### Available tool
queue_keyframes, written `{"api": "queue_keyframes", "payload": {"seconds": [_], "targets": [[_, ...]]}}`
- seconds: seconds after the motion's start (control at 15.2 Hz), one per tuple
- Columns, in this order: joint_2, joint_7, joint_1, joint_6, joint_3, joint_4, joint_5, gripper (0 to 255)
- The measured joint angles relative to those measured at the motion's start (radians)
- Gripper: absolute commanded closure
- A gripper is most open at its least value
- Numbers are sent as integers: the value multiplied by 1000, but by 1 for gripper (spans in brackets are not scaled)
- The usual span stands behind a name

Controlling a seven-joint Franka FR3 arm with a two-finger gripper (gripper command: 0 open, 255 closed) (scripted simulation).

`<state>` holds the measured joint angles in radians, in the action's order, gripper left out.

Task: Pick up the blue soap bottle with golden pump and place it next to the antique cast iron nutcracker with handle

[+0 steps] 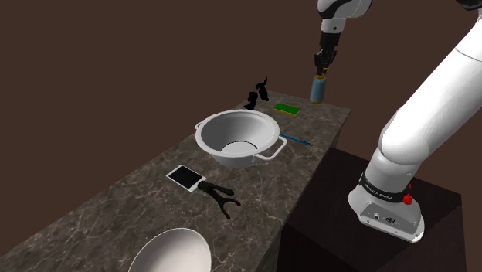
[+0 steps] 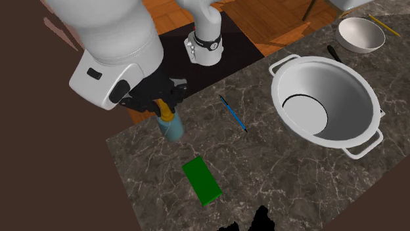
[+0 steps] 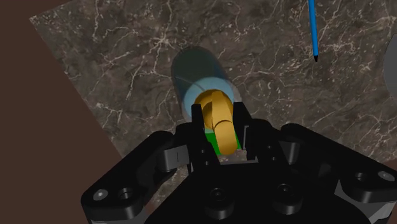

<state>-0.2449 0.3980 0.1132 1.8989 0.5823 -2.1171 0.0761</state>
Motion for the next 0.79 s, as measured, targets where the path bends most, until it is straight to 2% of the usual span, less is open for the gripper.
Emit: {"api": "queue_keyframes", "payload": {"seconds": [0.79], "targets": [[-20, -16, -5, -163, -20, 145, 3, 255]]}}
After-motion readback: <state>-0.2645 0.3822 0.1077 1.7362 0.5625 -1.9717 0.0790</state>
